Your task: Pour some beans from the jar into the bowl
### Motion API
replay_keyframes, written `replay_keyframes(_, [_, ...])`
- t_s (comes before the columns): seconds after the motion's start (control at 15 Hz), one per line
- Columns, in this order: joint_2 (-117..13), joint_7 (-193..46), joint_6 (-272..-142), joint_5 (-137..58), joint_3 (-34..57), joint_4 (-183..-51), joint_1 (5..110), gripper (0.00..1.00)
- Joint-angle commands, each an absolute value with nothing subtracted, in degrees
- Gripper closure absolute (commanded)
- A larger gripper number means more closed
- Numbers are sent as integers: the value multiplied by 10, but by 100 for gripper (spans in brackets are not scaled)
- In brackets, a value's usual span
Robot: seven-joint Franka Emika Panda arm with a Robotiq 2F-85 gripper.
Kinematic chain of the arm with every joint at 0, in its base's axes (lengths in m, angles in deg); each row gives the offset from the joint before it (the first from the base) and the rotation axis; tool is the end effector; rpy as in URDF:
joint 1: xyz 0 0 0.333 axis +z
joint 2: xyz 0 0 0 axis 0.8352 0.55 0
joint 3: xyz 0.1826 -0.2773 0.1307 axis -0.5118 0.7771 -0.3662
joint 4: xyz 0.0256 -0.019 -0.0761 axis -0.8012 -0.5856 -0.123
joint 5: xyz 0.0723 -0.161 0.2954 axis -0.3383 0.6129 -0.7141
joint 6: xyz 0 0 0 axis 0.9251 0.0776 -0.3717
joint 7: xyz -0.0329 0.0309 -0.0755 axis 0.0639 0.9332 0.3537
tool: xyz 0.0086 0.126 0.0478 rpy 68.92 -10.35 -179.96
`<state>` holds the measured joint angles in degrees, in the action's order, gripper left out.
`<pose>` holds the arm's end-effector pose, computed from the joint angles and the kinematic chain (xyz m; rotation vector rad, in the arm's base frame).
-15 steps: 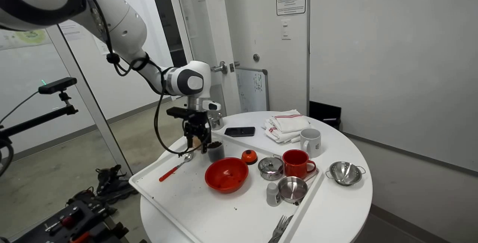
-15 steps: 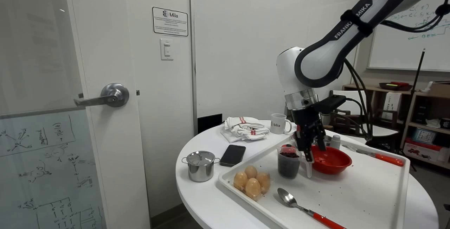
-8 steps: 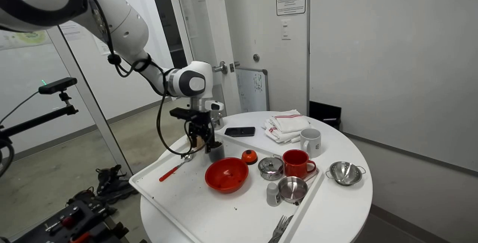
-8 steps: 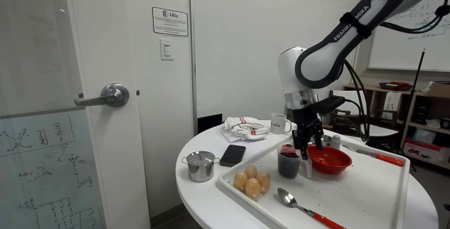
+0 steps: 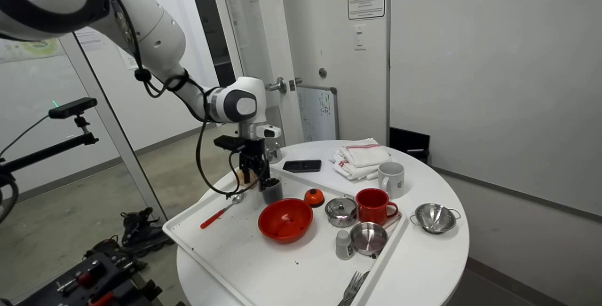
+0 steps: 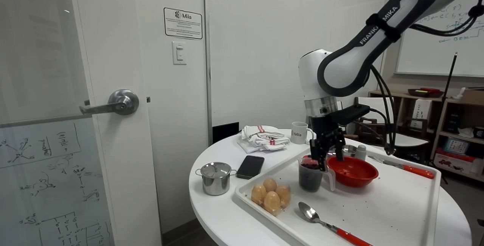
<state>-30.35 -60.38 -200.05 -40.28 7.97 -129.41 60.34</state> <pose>0.5983 0.0333 0.1905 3.0195 -0.3314 -0.4084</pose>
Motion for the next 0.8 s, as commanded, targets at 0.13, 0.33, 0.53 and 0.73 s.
replay_keyframes(0.13, [-292,-631,-1972,-414,79,-1281,606,0])
replay_keyframes(0.33, [-296,-620,-1986,-408,86,-1291,612,0])
replay_keyframes(0.53, [-287,-623,-1979,-409,83,-1284,612,0])
replay_keyframes(0.73, [-280,-624,-1992,-406,82,-1285,616,0])
